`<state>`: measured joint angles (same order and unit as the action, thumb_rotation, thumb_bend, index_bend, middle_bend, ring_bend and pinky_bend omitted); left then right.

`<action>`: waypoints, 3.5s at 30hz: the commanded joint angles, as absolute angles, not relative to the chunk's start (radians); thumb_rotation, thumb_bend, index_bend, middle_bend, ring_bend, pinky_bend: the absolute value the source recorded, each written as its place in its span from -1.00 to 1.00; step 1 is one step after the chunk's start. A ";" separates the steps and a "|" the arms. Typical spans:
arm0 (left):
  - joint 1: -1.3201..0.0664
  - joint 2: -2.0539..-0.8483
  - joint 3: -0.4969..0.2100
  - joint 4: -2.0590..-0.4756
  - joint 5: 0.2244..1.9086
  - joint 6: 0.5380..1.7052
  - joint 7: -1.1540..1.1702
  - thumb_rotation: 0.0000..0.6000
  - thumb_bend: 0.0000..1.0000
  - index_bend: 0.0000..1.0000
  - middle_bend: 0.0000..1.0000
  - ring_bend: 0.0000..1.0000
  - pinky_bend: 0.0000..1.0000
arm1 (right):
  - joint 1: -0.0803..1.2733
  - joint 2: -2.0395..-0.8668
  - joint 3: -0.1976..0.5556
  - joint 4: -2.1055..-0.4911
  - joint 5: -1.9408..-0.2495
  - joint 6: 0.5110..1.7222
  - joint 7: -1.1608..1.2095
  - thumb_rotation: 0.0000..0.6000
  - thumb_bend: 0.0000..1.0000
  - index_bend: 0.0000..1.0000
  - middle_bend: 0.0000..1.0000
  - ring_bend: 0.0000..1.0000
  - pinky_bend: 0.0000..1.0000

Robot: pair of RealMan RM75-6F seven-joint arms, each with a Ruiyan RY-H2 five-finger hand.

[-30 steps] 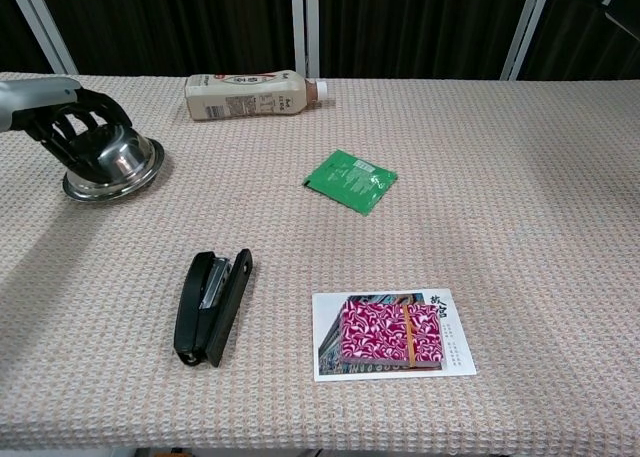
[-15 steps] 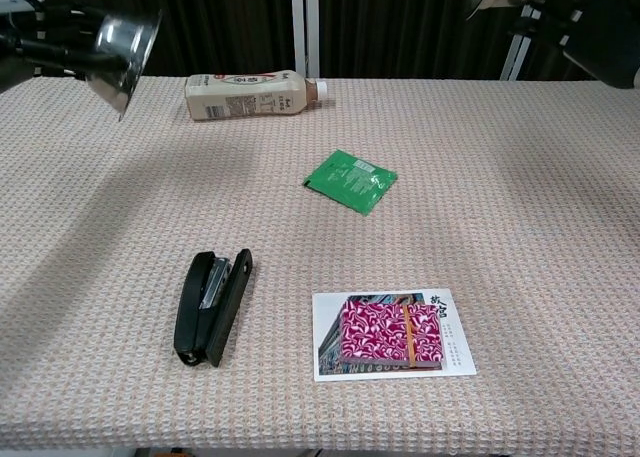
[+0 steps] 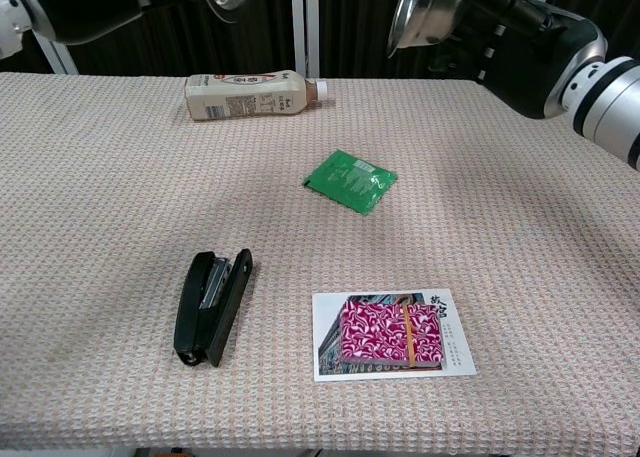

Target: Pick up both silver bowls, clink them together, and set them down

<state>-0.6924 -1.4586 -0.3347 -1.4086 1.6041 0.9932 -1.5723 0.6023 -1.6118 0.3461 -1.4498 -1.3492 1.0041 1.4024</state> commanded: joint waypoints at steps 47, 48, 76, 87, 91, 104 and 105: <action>-0.785 -1.663 -0.435 -1.403 1.245 1.024 -1.020 1.00 -0.61 0.06 0.03 -0.18 -0.02 | 0.796 -1.823 0.492 -1.332 -1.235 0.921 1.247 1.00 -0.61 0.28 -0.02 -0.04 0.19; -0.786 -1.665 -0.436 -1.402 1.246 1.026 -1.018 1.00 -0.61 0.06 0.03 -0.18 -0.02 | 0.800 -1.828 0.495 -1.327 -1.232 0.918 1.241 1.00 -0.61 0.28 -0.02 -0.04 0.19; -0.757 -1.653 -0.460 -1.383 1.232 1.033 -1.042 1.00 -0.61 0.06 0.04 -0.18 -0.02 | 0.785 -1.834 0.536 -1.315 -1.198 0.926 1.236 1.00 -0.61 0.28 -0.02 -0.04 0.19; -0.768 -1.649 -0.460 -1.400 1.254 1.028 -1.030 1.00 -0.60 0.07 0.03 -0.18 -0.02 | 0.788 -1.834 0.543 -1.325 -1.198 0.912 1.242 1.00 -0.61 0.28 -0.01 -0.04 0.19; -0.785 -1.658 -0.455 -1.397 1.268 1.024 -1.005 1.00 -0.60 0.07 0.03 -0.18 -0.02 | 0.829 -1.856 0.561 -1.307 -1.199 0.887 1.239 1.00 -0.61 0.28 -0.02 -0.04 0.19; -0.744 -1.637 -0.477 -1.396 1.232 1.052 -1.042 1.00 -0.60 0.07 0.04 -0.18 -0.02 | 0.772 -1.824 0.550 -1.321 -1.195 0.918 1.258 1.00 -0.61 0.28 -0.01 -0.04 0.19; -0.745 -1.637 -0.475 -1.398 1.235 1.051 -1.040 1.00 -0.60 0.07 0.03 -0.18 -0.02 | 0.775 -1.825 0.549 -1.322 -1.196 0.915 1.257 1.00 -0.61 0.28 -0.01 -0.04 0.19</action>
<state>-0.7445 -1.6374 -0.4760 -1.3965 1.2330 1.0516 -1.0411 0.7735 -1.8245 0.5496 -1.3214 -1.1956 0.9162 1.2573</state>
